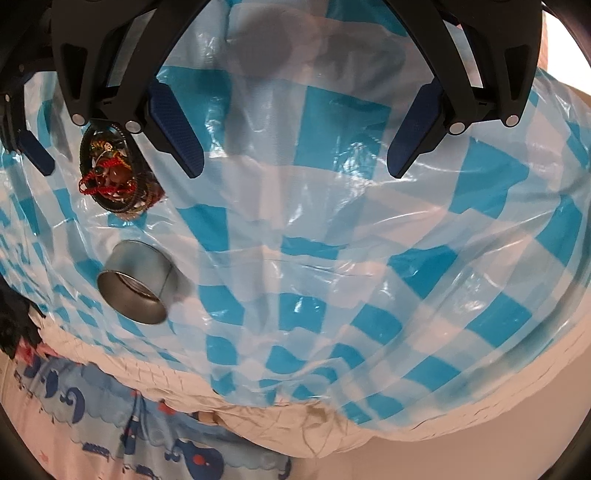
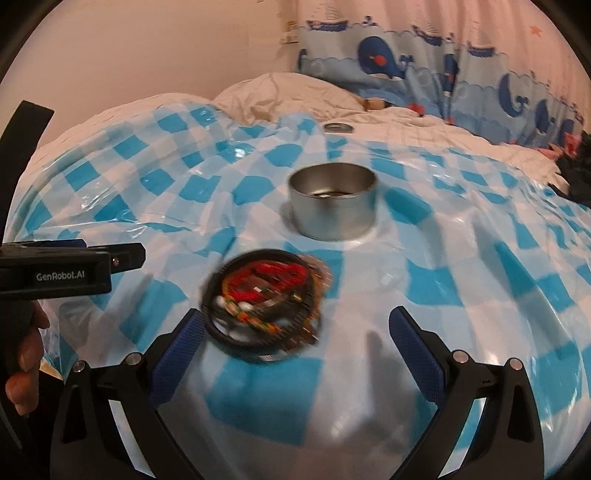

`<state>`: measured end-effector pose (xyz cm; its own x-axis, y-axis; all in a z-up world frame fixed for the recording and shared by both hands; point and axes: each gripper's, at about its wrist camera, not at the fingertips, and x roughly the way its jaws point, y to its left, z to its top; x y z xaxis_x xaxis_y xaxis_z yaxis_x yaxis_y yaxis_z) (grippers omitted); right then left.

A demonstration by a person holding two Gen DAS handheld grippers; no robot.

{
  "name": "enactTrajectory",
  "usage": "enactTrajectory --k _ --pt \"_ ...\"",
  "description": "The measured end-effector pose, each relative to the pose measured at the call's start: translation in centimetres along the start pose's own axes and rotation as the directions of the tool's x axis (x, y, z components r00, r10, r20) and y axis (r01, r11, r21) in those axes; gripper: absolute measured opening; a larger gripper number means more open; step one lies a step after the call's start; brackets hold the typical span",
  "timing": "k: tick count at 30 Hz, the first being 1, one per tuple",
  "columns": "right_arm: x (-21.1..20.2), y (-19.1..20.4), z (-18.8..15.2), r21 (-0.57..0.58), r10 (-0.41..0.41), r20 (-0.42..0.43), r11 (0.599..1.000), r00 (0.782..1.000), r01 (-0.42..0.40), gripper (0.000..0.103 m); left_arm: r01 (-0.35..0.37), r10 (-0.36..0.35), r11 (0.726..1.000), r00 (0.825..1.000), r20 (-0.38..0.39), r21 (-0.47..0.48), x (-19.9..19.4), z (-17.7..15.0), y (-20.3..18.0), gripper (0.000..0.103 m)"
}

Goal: Organize jewelry
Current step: 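Close the right tool on the black braided bracelet in the pile, then lift the black bracelet with the right tool while the left tool grasps a gold chain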

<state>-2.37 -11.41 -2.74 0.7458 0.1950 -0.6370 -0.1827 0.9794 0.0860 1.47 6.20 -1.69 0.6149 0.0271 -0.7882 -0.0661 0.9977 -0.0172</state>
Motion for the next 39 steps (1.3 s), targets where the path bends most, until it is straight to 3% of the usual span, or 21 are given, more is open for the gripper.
enactTrajectory --k 6,9,13,18,29,39 --pt "2.1 1.6 1.2 -0.064 0.043 -0.050 0.997 0.998 -0.046 0.096 0.011 -0.011 1.000 1.000 0.001 0.013 -0.1 0.1 0.1 0.095" --pt "3.0 1.4 1.5 -0.043 0.067 -0.083 0.997 0.994 -0.070 0.095 0.014 -0.014 1.000 1.000 0.004 0.016 -0.3 0.0 0.1 0.095" --pt "3.3 0.9 1.4 -0.001 0.107 -0.100 0.994 0.989 -0.108 0.078 0.024 -0.024 1.000 1.000 0.003 0.010 -0.5 0.1 0.1 0.095" --pt "3.2 0.8 1.3 -0.006 0.112 -0.094 0.994 0.989 -0.113 0.067 0.028 -0.028 0.999 1.000 -0.001 0.018 -0.5 0.1 -0.1 0.095" --pt "2.4 0.0 1.1 0.040 0.136 -0.090 0.990 0.987 -0.133 0.071 0.020 -0.020 1.000 1.000 -0.006 0.017 -0.2 -0.1 -0.2 0.095" --pt "1.9 -2.0 1.4 0.113 0.128 -0.064 0.986 0.990 -0.120 0.067 0.019 -0.019 1.000 1.000 -0.010 0.025 0.0 -0.1 -0.3 0.095"
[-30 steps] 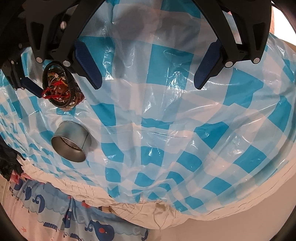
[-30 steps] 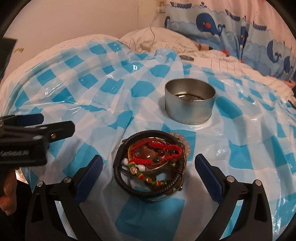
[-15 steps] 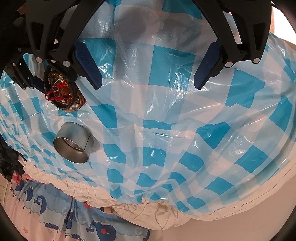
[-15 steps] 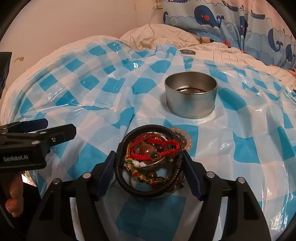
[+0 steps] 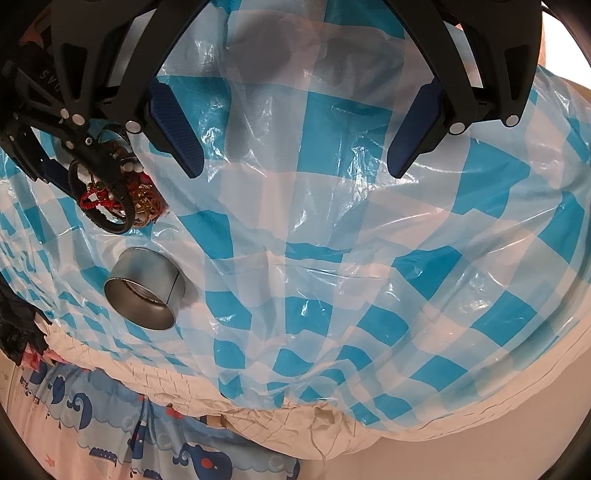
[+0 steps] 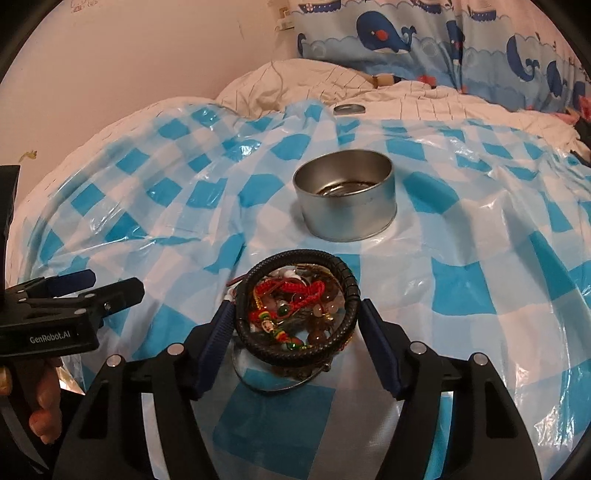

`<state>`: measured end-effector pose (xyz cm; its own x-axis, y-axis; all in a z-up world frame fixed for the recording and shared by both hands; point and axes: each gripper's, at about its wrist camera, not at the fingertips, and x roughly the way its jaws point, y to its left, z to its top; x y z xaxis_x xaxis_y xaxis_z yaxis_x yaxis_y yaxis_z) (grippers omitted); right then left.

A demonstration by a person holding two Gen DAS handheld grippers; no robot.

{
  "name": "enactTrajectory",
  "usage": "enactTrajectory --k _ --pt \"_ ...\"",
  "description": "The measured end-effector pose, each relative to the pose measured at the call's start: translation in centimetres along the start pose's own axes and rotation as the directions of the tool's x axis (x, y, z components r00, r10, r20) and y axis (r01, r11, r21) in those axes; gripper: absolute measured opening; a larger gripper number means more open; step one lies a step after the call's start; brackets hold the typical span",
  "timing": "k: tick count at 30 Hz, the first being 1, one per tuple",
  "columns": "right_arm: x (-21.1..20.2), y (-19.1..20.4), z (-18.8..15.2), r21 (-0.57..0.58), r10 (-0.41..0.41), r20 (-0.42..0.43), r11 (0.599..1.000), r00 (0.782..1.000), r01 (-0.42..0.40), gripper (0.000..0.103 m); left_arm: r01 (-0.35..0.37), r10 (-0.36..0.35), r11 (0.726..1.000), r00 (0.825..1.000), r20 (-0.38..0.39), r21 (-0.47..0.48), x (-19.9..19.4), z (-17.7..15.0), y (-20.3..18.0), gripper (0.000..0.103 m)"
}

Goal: Organize jewelry
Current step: 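Lift the black bracelet with the right tool while the left tool grasps a gold chain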

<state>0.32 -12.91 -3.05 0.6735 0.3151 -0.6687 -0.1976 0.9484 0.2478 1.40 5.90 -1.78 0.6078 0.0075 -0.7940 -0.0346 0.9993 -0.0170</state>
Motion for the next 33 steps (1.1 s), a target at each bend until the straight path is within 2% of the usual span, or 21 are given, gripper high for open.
enactTrajectory --k 5,12,15,17,19,23,26,28,30,31,33 --pt "0.7 1.0 -0.3 -0.049 -0.012 -0.013 0.999 1.000 0.012 0.068 -0.002 0.002 1.000 1.000 -0.003 0.010 0.0 -0.1 -0.2 0.095" --pt "-0.2 0.0 0.1 -0.001 0.023 0.017 1.000 1.000 -0.023 0.062 0.004 -0.004 1.000 1.000 0.004 0.011 -0.1 -0.1 -0.4 0.095" --pt "-1.9 -1.5 0.8 0.068 0.058 0.057 0.996 0.997 -0.062 0.062 0.042 -0.042 0.999 0.999 0.022 0.028 -0.5 0.0 -1.0 0.095" --pt "-3.3 -2.9 1.2 0.115 0.064 0.082 0.991 0.995 -0.073 0.062 0.092 -0.095 0.993 0.995 0.038 0.069 -0.8 0.1 -2.1 0.095" --pt "-4.5 -4.1 1.5 0.144 0.043 0.098 0.988 0.994 -0.057 0.062 0.150 -0.157 0.982 0.986 0.050 0.119 -1.2 0.1 -3.6 0.095" --pt "-6.1 -6.9 1.2 0.223 -0.007 0.096 0.975 0.995 -0.015 0.063 0.205 -0.219 0.957 0.974 0.048 0.206 -1.1 -0.1 -6.7 0.095" --pt "-6.0 -8.0 0.9 0.253 -0.017 0.080 0.968 0.997 -0.004 0.063 0.260 -0.272 0.939 0.962 0.026 0.225 -0.4 0.2 -8.3 0.095" --pt "-6.1 -8.3 0.9 0.254 -0.017 0.080 0.967 0.997 -0.004 0.063 0.317 -0.325 0.925 0.946 0.007 0.210 0.3 0.9 -8.8 0.095" --pt "-6.1 -8.4 0.9 0.259 -0.012 0.082 0.966 0.997 -0.009 0.064 0.389 -0.393 0.903 0.919 -0.014 0.184 1.3 2.1 -9.0 0.095" --pt "-6.1 -8.5 0.8 0.260 -0.011 0.082 0.965 0.997 -0.011 0.064 0.432 -0.435 0.886 0.900 -0.025 0.168 1.9 2.9 -9.1 0.095" --pt "-6.0 -8.6 0.7 0.262 -0.008 0.081 0.965 0.997 -0.014 0.064 0.466 -0.464 0.872 0.884 -0.055 0.151 3.2 4.1 -9.3 0.091"
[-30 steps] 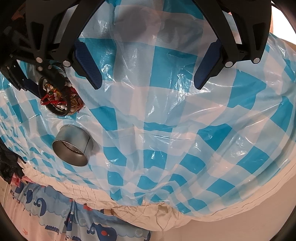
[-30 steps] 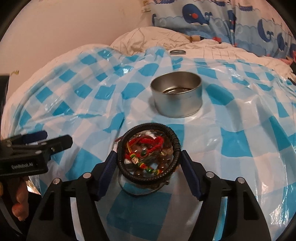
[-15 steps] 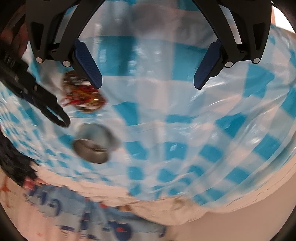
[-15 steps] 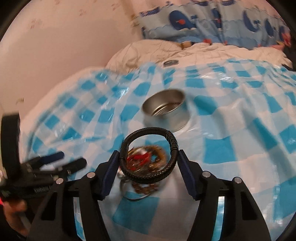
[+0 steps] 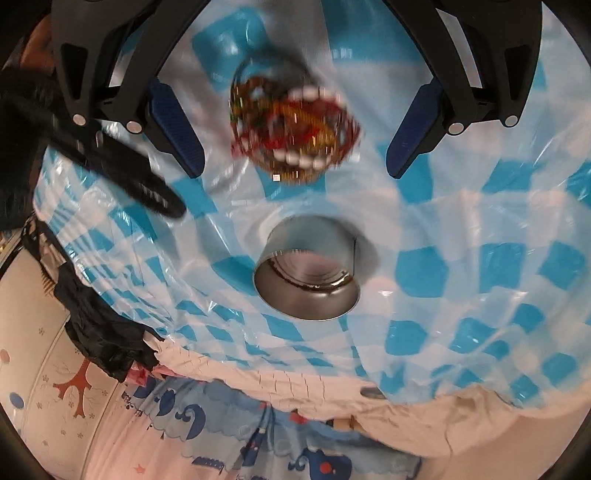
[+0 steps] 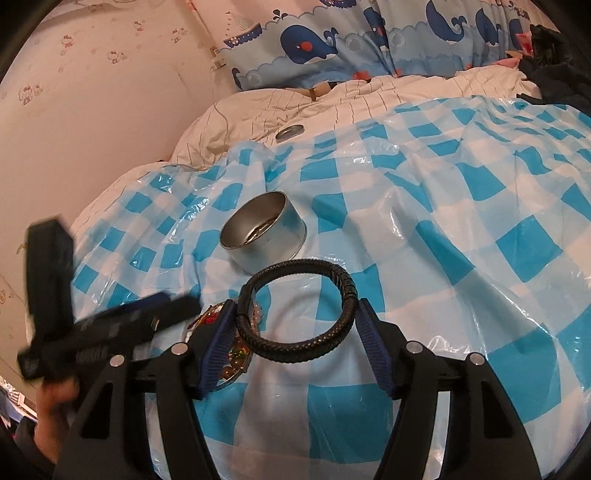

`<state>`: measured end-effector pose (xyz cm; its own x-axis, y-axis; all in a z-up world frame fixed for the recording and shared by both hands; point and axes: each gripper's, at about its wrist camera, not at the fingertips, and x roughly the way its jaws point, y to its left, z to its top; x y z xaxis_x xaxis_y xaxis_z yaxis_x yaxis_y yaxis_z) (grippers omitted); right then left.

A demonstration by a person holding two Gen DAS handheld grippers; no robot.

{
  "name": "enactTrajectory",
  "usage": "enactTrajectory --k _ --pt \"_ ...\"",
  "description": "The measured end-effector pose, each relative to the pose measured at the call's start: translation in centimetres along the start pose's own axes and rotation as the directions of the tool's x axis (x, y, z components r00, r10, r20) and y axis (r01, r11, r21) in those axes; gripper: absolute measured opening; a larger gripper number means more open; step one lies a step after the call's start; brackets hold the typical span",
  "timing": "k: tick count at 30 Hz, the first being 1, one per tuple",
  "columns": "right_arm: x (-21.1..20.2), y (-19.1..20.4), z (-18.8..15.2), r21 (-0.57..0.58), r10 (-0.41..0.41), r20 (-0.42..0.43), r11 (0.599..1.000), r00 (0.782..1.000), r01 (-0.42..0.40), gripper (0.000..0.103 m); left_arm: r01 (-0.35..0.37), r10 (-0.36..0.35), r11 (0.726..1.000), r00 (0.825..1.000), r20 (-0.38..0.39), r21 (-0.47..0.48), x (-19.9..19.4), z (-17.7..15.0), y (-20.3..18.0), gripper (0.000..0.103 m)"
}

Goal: Organize jewelry
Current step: 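Lift the black bracelet with the right tool while the left tool grasps a gold chain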

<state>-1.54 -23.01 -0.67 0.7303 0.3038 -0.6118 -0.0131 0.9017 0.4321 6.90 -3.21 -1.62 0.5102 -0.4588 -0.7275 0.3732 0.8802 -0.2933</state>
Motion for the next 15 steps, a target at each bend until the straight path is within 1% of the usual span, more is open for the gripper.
enactTrajectory --k 1,3,5,7,9,10,11,12,13,14,15 --pt "0.1 0.0 0.0 0.002 0.001 -0.002 1.000 1.000 -0.001 0.064 0.023 -0.023 1.000 0.999 -0.032 0.000 0.9 0.7 0.3 0.089" --pt "0.4 -0.2 0.0 0.007 0.003 -0.009 1.000 1.000 -0.003 0.064 0.047 -0.047 0.999 0.994 -0.095 0.004 2.4 1.7 0.7 0.089" --pt "0.7 -0.3 0.1 0.016 0.005 -0.018 1.000 1.000 -0.005 0.064 0.048 -0.046 0.999 0.992 -0.121 0.015 3.4 2.3 0.9 0.089" --pt "0.9 -0.5 0.0 0.030 0.011 -0.027 1.000 1.000 -0.010 0.064 0.080 -0.074 0.996 0.985 -0.154 0.029 4.4 2.9 1.0 0.085" --pt "1.0 -0.5 0.0 0.036 0.011 -0.030 0.999 0.999 -0.010 0.064 0.092 -0.083 0.995 0.978 -0.189 0.042 5.0 3.1 1.0 0.071" --pt "1.0 -0.6 0.0 0.037 0.010 -0.029 0.999 1.000 -0.009 0.065 0.095 -0.080 0.994 0.974 -0.212 0.059 5.5 2.9 0.9 0.067" --pt "1.0 -0.6 0.0 0.036 0.011 -0.029 0.999 1.000 -0.010 0.065 0.093 -0.076 0.993 0.971 -0.228 0.067 5.9 2.7 0.8 0.057" --pt "1.0 -0.6 0.0 0.039 0.012 -0.028 0.999 1.000 -0.011 0.065 0.095 -0.073 0.992 0.966 -0.248 0.077 6.3 2.3 0.7 0.043" --pt "1.0 -0.6 0.0 0.041 0.013 -0.028 0.999 1.000 -0.012 0.065 0.100 -0.073 0.991 0.960 -0.270 0.087 6.8 1.8 0.5 0.036" --pt "1.0 -0.6 0.0 0.042 0.014 -0.028 0.999 1.000 -0.012 0.065 0.117 -0.089 0.989 0.959 -0.270 0.088 6.7 1.5 0.5 0.032" --pt "1.0 -0.6 0.0 0.043 0.014 -0.029 0.999 0.999 -0.013 0.065 0.118 -0.090 0.989 0.960 -0.264 0.091 6.5 1.3 0.5 0.026"
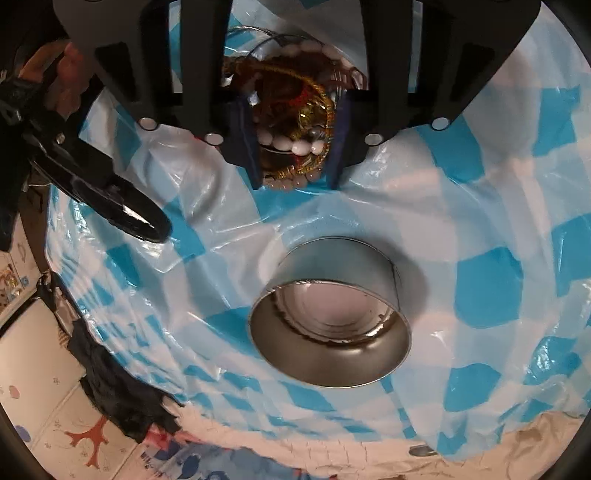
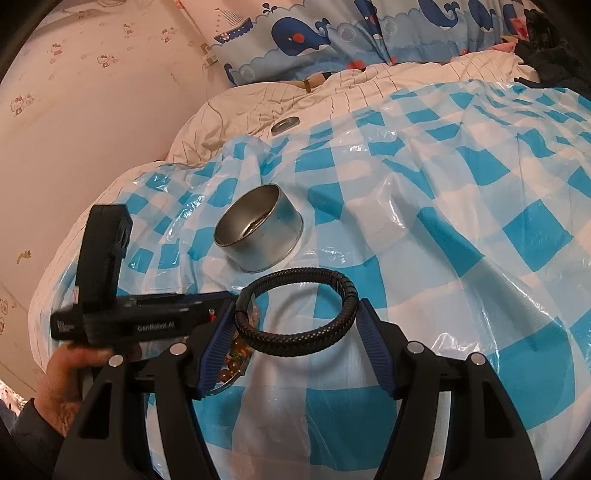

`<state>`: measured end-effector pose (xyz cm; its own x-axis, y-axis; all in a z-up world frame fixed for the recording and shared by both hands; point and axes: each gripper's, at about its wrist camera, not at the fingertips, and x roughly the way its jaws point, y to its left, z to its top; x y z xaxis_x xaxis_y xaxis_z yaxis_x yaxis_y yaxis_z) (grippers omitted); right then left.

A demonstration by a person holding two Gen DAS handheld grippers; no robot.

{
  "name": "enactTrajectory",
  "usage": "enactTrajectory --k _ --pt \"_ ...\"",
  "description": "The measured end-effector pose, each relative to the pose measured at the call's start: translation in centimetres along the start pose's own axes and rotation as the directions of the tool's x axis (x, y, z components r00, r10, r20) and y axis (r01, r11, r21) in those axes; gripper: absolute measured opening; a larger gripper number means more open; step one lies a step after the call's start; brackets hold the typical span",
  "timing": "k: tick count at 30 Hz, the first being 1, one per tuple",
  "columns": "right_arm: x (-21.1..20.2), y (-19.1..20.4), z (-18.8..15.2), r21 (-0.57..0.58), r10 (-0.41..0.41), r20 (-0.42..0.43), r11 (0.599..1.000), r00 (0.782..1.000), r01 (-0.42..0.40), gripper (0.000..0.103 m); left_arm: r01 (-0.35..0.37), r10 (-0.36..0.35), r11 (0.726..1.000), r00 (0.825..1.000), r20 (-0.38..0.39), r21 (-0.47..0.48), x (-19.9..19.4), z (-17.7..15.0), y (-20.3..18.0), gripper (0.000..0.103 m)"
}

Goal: Organize jewelry
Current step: 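Lift the black bracelet with the right tool while the left tool grasps a gold chain, then release the black bracelet into the tin with the right tool while the left tool drops its chain in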

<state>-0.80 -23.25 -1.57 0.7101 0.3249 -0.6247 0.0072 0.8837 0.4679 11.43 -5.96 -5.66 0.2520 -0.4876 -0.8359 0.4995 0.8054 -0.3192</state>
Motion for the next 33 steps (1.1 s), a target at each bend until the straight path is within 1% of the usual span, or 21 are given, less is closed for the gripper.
enactTrajectory --k 1,2,3,4,7,11,14,15,18,22,28,31,33 --pt "0.0 0.0 0.0 0.000 0.000 0.000 1.000 1.000 0.000 0.065 -0.011 0.011 1.000 1.000 0.009 0.012 -0.4 -0.2 -0.1 0.022" --pt "0.0 0.0 0.0 0.000 0.001 0.000 1.000 1.000 -0.001 0.065 -0.019 0.019 1.000 1.000 0.014 0.020 -0.7 -0.4 -0.2 0.012" --pt "0.0 0.0 0.0 -0.002 0.000 0.001 1.000 1.000 0.000 0.065 -0.021 0.020 0.999 1.000 0.019 0.027 -1.2 -0.6 -0.2 0.008" --pt "0.0 0.0 0.0 -0.002 0.000 0.001 1.000 1.000 0.000 0.065 -0.019 0.018 0.999 0.999 0.033 0.034 -1.9 -0.9 -0.3 0.007" --pt "0.1 0.0 -0.1 -0.005 -0.003 -0.001 1.000 1.000 0.003 0.065 -0.013 0.010 0.999 0.998 0.059 0.041 -3.6 -1.6 -0.1 0.007" --pt "0.4 0.4 -0.3 -0.015 -0.006 -0.005 1.000 1.000 0.006 0.065 0.034 -0.034 0.999 0.994 0.108 0.007 -6.0 -1.8 0.8 0.007" --pt "0.4 0.8 -0.5 -0.026 -0.006 0.003 1.000 1.000 0.006 0.065 0.083 -0.080 0.996 0.985 0.151 -0.016 -7.4 -1.6 1.0 0.007" --pt "0.3 0.8 -0.6 -0.028 -0.004 0.010 1.000 1.000 0.005 0.065 0.111 -0.106 0.994 0.980 0.168 -0.020 -8.0 -1.5 1.1 0.007" --pt "-0.4 1.2 -0.5 -0.039 0.007 0.051 0.999 0.999 -0.005 0.064 0.162 -0.154 0.986 0.967 0.204 -0.023 -9.2 -1.2 1.0 0.006" --pt "-1.3 1.6 -0.3 -0.058 0.013 0.102 0.998 0.995 -0.008 0.064 0.155 -0.149 0.988 0.962 0.229 -0.010 -9.9 -0.7 0.4 0.005" --pt "-1.5 1.7 -0.1 -0.055 0.014 0.103 0.998 0.995 -0.009 0.064 0.081 -0.080 0.997 0.972 0.222 0.005 -9.4 -0.5 -0.2 0.005" --pt "-1.8 1.7 0.0 -0.051 0.017 0.114 0.999 0.993 -0.011 0.064 0.093 -0.090 0.996 0.966 0.242 0.000 -9.7 -0.4 0.0 0.005" --pt "-1.9 1.6 0.0 -0.051 0.018 0.120 0.999 0.993 -0.012 0.064 0.107 -0.101 0.994 0.959 0.264 -0.008 -10.2 -0.2 0.1 0.004"
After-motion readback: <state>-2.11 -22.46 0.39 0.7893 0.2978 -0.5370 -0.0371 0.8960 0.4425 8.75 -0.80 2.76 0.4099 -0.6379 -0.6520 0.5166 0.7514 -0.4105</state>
